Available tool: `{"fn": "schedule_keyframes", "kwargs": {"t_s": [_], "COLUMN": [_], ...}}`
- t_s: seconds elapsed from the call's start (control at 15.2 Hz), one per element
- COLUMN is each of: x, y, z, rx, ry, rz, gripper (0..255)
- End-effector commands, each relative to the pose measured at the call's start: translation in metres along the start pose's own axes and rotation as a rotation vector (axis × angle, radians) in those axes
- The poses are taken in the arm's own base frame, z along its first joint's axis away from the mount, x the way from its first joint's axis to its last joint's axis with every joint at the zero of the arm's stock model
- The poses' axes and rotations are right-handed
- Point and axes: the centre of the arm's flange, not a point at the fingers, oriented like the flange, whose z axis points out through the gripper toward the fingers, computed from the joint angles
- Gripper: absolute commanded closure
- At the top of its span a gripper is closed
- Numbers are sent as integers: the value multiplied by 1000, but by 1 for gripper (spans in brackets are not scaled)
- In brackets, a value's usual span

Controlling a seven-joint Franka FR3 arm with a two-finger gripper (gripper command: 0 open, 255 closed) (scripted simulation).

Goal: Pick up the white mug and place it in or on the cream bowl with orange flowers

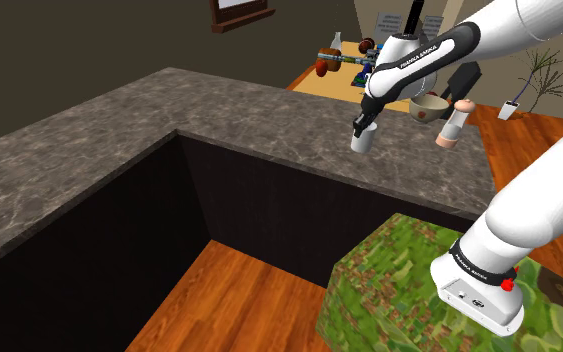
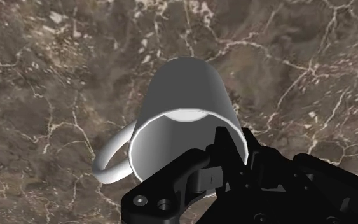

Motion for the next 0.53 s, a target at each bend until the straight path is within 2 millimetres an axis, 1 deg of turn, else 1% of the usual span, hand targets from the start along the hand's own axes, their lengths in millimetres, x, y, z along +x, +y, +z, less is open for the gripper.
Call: {"fn": "schedule_keyframes", "kwargs": {"t_s": [0.0, 0.33, 0.46], "x": [0, 0, 2], "y": [0, 0, 0], "z": [0, 0, -10], "rx": [0, 0, 0], "ry": [0, 0, 0], "rz": [0, 0, 0], "gripper": [255, 255, 255]}}
